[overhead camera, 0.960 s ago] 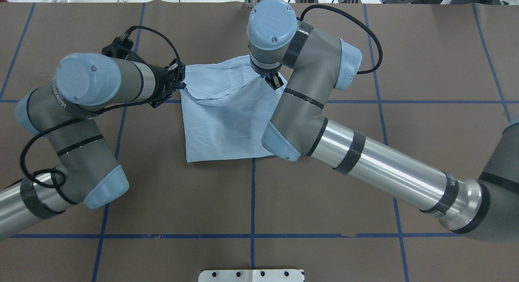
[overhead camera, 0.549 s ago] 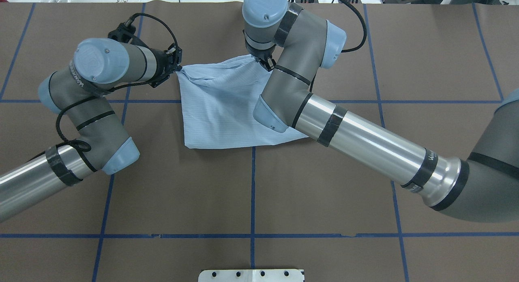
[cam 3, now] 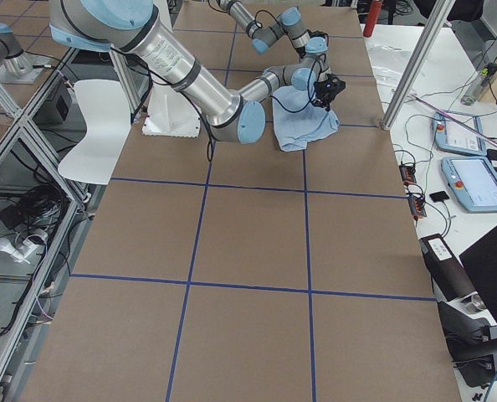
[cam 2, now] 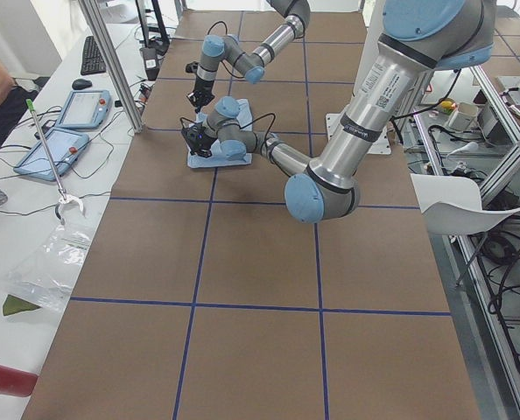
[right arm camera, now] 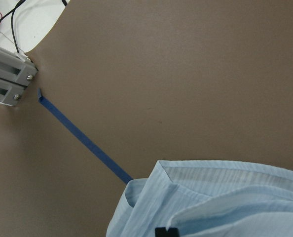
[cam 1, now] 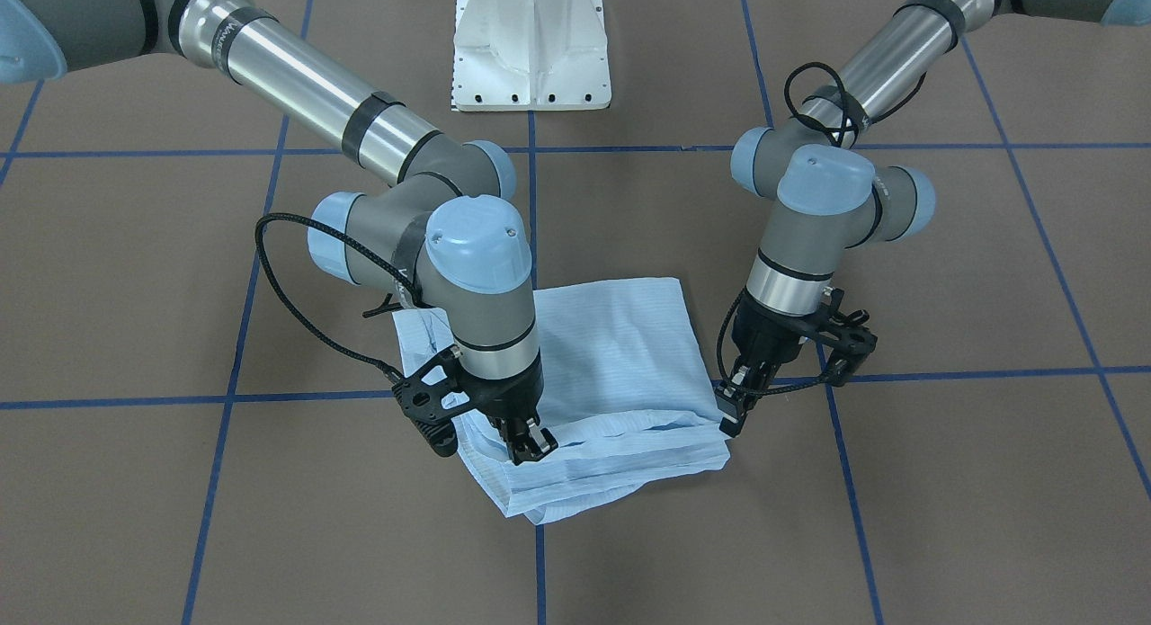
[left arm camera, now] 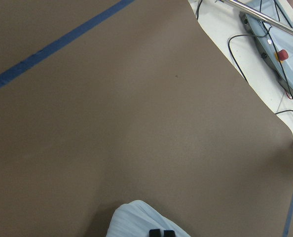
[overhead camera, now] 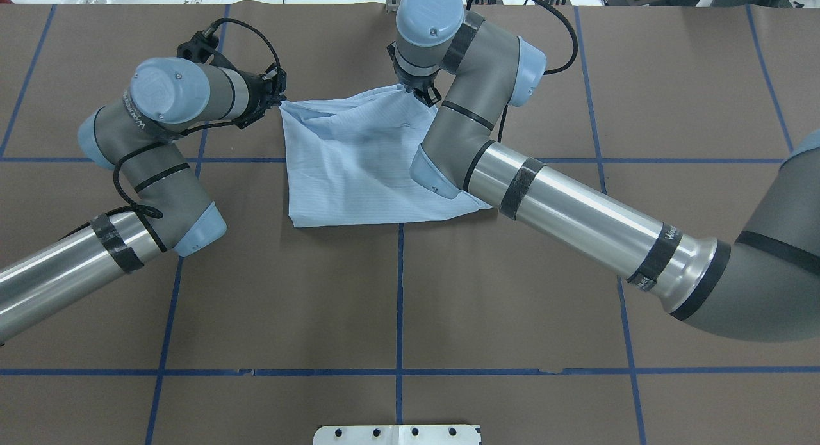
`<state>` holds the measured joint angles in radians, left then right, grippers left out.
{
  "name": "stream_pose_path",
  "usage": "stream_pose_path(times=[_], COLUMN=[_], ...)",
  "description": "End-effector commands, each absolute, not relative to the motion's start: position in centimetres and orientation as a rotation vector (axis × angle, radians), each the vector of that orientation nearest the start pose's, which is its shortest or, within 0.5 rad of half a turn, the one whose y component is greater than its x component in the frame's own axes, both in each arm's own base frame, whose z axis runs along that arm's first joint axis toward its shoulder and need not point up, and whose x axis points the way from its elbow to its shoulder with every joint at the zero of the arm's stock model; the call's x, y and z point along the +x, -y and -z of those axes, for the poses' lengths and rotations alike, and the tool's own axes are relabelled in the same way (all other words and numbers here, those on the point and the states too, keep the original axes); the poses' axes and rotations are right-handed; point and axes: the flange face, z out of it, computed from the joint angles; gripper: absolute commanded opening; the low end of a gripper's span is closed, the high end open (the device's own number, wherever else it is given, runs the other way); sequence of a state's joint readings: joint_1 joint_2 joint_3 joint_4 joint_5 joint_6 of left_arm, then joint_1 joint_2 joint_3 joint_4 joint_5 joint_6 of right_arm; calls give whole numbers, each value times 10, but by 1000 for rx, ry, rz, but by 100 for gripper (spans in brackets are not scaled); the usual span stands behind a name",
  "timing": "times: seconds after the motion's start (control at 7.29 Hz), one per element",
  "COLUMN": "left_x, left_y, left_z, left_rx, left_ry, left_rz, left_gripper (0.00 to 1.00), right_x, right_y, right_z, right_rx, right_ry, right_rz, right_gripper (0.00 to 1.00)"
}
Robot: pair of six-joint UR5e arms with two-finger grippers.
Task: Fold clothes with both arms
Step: 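Lift the near edge with both grippers and fold it over toward the collar, then release the shirt and raise both grippers away from it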
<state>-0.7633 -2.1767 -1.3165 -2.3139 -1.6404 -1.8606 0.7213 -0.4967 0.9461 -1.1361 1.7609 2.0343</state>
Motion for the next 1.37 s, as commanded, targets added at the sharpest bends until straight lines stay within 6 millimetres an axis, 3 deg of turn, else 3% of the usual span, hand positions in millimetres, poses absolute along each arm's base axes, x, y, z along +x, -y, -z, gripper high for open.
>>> stream_pose_path(times=[0.0, 0.14, 0.27, 0.41, 0.55, 0.69, 0.96, 1.23], left_x=[456, 446, 432, 431, 427, 409, 374, 301], left_y=[616, 624, 632, 630, 621, 597, 562, 546], left_z=[-343, -345, -343, -344, -346, -347, -341, -388], left_rx=[247, 279, 317, 328, 323, 334, 410, 534], left_ry=[-1105, -1093, -1095, -1106, -1113, -1128, -1141, -1030], left_rz=[850, 827, 800, 775, 726, 569, 335, 89], left_gripper=[64, 69, 70, 70, 79, 99, 99, 99], right_x=[-576, -576, -556, -537, -523, -506, -416, -293], right_y=[678, 684, 702, 714, 723, 726, 726, 711], right_z=[-180, -174, -166, -166, -174, -200, -282, -363], right_rx=[-49, -31, 3, 4, 15, 46, 50, 73], right_ry=[959, 960, 965, 967, 955, 936, 864, 806], right_rz=[-1016, -990, -975, -931, -882, -780, -595, -364], right_gripper=[44, 75, 94, 99, 99, 99, 99, 99])
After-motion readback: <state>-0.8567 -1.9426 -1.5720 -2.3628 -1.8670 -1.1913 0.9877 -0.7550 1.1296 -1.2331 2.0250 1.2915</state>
